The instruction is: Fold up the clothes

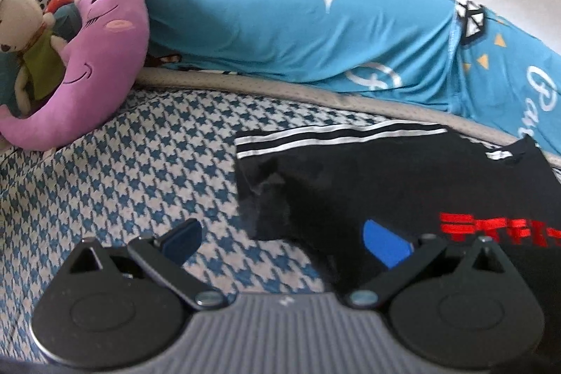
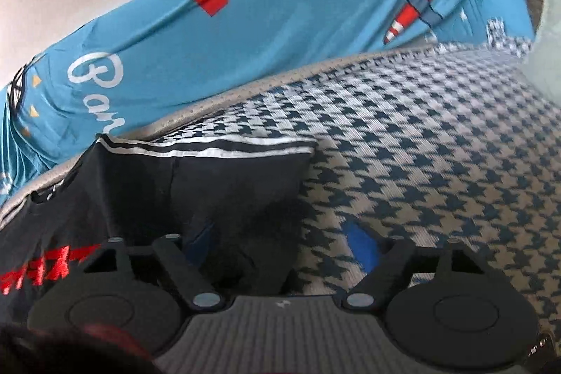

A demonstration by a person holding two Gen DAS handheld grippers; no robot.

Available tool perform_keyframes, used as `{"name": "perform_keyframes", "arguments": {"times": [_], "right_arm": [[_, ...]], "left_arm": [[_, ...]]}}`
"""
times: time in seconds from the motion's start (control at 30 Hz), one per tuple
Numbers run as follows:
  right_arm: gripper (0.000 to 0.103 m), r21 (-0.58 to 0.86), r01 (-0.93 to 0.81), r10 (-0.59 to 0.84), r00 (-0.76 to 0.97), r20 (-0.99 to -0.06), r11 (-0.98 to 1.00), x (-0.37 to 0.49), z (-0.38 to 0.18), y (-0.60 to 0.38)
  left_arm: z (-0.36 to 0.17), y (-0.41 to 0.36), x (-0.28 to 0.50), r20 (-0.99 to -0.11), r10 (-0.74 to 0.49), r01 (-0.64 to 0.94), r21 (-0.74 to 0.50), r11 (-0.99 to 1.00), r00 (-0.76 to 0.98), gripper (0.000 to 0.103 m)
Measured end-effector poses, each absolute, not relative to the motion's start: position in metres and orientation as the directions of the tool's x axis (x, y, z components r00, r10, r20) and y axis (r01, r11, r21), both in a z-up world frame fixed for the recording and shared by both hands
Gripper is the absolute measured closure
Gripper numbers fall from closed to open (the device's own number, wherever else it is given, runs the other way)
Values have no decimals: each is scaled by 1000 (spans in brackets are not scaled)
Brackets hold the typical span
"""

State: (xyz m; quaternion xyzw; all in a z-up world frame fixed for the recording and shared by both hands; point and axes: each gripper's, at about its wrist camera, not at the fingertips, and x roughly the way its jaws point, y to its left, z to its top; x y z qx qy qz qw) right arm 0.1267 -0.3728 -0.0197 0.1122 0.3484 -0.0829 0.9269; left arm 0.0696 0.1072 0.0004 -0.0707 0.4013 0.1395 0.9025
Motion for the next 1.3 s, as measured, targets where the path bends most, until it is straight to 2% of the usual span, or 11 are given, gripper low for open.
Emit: {"name": "perform_keyframes", "arguments": {"times": [0.03,0.07,0.13,0.2,0.27,0.67,0.73,0.77,0.83,1.17,1.3], "right_arm": [[39,145,227,-77,748,-659,963,128,-20,-370],[48,144,221,-75,753,-653,965,128,-20,-367],[59,138,213,-75,758,-648,967,131,-20,-363],[87,143,215,-74,762,-644,966,132,-19,-360],[89,164,218,-64,767,-638,962,133,-16,-361],[91,93,352,-249,801,-544,931,129,11,-361],[86,114,374,-260,803,-536,920,127,14,-363],[80,121,390,-272,802,-532,913,126,16,-363],[77,116,405,-294,805,-515,907,123,22,-358],[64,105,175,-83,811,-579,979,97,26,-284],[64,170,118,18,769,-639,978,80,22,-264]], "left_arm": [[-1,111,70,-747,191,-314,-24,949,636,0],[-2,114,71,-751,185,-318,-35,948,634,0],[-4,119,72,-757,177,-327,-51,944,629,0],[-5,124,74,-762,172,-338,-64,939,624,0],[-6,129,75,-765,170,-353,-81,932,622,0],[-15,137,81,-779,180,-398,-96,912,601,0],[-19,133,81,-786,164,-386,-102,917,597,0],[-20,131,81,-789,154,-376,-104,921,595,0],[-20,124,80,-789,143,-357,-102,929,598,0],[-14,56,79,-774,100,-243,-72,967,626,0],[-8,30,80,-776,52,-185,-83,979,629,0]]}}
